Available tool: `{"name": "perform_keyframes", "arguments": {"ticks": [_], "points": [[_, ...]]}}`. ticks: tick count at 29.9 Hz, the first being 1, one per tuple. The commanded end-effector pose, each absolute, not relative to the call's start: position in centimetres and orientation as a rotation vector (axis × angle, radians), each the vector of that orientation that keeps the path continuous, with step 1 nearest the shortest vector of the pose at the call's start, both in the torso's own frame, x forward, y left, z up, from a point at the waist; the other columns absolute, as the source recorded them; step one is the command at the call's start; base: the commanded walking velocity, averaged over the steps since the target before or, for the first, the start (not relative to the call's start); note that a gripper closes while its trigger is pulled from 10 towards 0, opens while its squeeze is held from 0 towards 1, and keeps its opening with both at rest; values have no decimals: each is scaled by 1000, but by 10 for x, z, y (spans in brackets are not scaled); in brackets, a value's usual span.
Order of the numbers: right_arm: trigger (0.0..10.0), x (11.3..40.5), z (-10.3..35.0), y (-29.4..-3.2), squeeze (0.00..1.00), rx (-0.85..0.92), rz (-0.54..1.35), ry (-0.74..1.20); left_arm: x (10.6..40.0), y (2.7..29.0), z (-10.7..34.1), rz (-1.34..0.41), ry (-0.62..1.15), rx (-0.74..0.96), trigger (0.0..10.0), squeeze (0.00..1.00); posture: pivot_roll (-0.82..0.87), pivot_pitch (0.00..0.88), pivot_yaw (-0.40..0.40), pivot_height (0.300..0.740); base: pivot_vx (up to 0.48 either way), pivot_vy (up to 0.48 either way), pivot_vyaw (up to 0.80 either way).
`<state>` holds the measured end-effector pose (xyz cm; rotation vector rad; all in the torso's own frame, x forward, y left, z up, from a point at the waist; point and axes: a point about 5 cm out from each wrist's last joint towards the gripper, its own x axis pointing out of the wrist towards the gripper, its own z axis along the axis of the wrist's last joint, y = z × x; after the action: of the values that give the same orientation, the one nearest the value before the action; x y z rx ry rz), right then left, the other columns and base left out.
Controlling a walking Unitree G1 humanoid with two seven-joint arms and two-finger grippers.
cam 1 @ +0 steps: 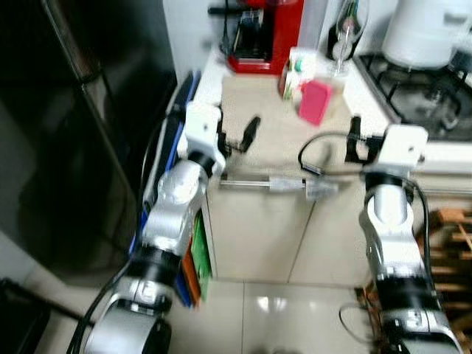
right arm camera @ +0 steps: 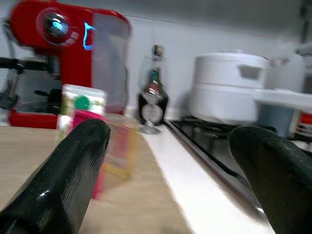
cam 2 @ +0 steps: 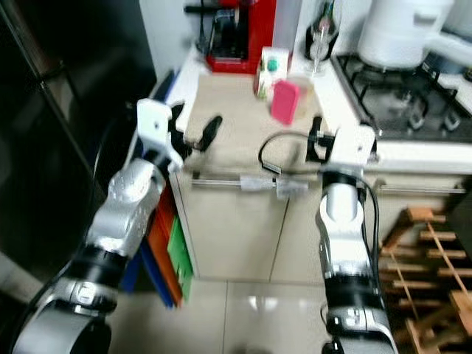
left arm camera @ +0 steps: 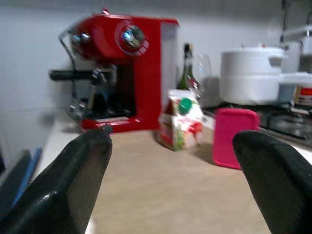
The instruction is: Restocking fridge
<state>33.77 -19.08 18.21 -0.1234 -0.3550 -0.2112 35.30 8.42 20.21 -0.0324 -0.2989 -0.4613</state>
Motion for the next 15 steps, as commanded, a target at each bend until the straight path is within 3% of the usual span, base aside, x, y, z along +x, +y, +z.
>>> {"name": "perform_keyframes", "arguments": {"ticks": [1,6,13,15], "points": [[10000,340,193,-189,0,-134,-203,-385,353,87,202,-449,-301,-39,10000,0,-155,0,36,735,0,0,0],[10000,340,194,-192,0,-134,-217,-388,352,86,203,-452,-311,-24,10000,0,-154,0,34,735,0,0,0],[10000,340,190,-190,0,-129,-219,-360,351,84,203,-451,-306,-28,10000,0,-157,7,37,735,0,0,-793],[10000,339,190,-190,0,-133,-218,-365,351,83,204,-450,-309,-23,10000,0,-157,11,36,735,0,0,0]]}}
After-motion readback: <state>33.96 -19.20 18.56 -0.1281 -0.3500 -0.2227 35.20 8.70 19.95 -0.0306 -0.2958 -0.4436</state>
